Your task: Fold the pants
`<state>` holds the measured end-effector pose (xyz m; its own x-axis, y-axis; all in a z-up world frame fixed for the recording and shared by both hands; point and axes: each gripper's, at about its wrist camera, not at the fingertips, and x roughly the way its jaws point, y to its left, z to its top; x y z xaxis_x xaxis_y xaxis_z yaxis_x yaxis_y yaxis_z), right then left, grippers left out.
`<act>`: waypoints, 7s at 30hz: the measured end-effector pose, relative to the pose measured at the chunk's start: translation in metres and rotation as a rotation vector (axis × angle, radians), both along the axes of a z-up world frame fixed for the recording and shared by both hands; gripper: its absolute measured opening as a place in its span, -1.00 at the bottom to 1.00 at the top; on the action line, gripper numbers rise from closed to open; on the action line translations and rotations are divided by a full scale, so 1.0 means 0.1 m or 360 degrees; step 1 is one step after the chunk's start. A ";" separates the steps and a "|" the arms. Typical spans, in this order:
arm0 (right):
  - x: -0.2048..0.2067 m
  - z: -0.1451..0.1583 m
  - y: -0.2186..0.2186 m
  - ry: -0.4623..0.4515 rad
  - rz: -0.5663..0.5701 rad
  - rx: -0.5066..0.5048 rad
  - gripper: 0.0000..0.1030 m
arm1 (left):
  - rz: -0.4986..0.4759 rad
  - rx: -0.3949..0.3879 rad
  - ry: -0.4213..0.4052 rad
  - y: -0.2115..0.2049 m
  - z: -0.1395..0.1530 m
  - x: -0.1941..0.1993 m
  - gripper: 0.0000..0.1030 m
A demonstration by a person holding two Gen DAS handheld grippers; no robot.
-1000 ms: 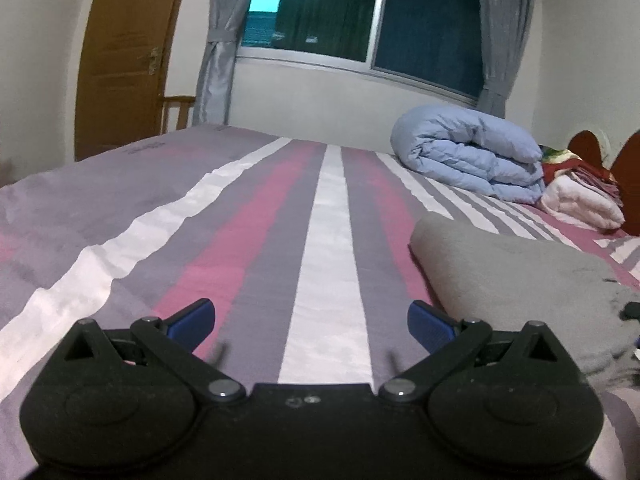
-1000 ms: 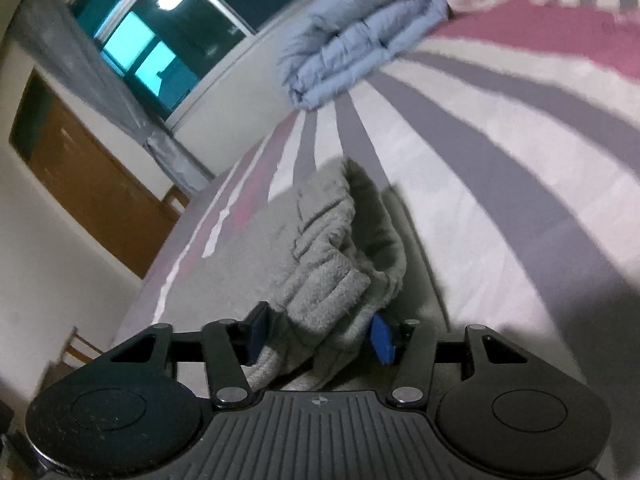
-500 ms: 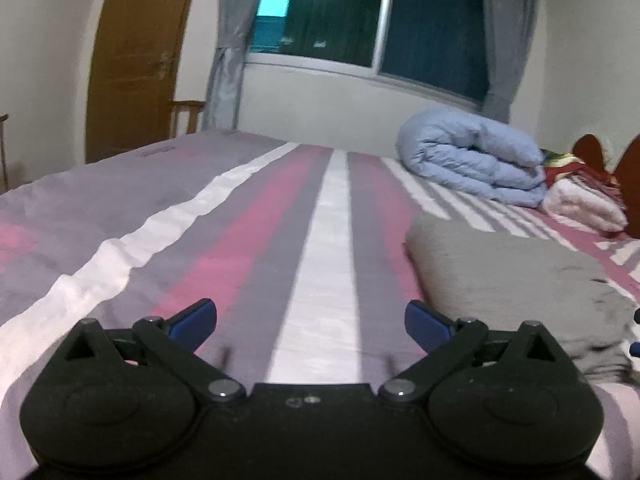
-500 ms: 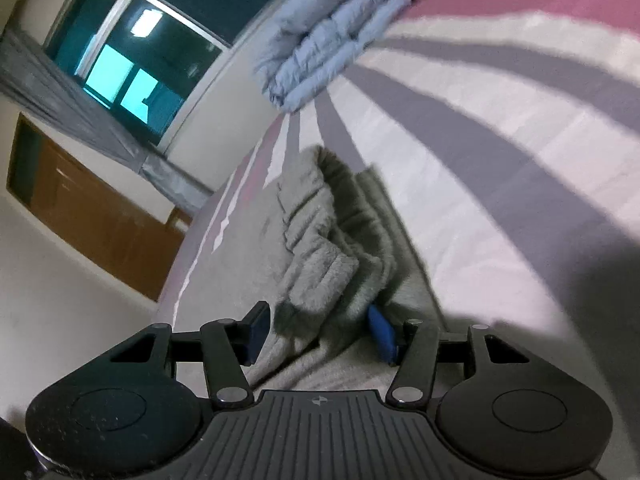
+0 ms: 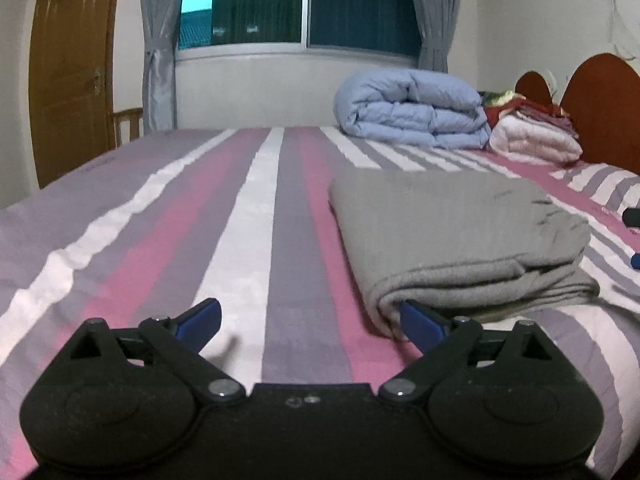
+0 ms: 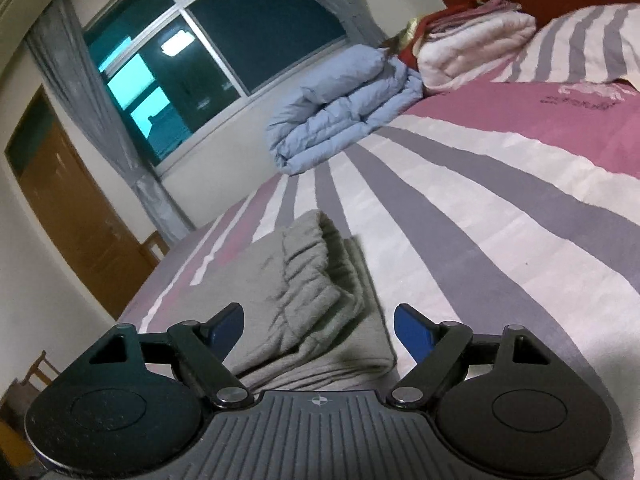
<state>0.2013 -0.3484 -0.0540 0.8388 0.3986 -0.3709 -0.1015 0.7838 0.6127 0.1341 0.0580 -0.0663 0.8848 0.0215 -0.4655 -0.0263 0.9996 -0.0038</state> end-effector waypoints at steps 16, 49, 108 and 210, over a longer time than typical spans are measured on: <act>0.35 -0.21 0.10 0.0085 0.0208 0.0145 0.58 | 0.0018 -0.0043 0.0032 0.01 -0.14 0.19 0.62; 0.65 -0.32 0.26 0.0079 0.0208 0.0297 -0.26 | 0.0024 -0.0091 -0.0137 0.01 -0.09 0.14 0.15; 1.79 0.03 0.89 0.0026 0.0450 -0.0486 -0.73 | -0.0102 -0.0187 0.0188 0.17 0.05 1.89 0.76; -0.50 0.32 0.26 -0.0239 0.0370 -0.0563 1.00 | 0.0135 -0.0192 -0.0165 0.38 0.50 -0.40 0.89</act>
<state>0.1516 -0.3221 -0.0219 0.7968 0.4536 -0.3992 -0.3673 0.8881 0.2762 0.0943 0.0964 -0.0164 0.9255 0.0479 -0.3757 -0.1040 0.9860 -0.1305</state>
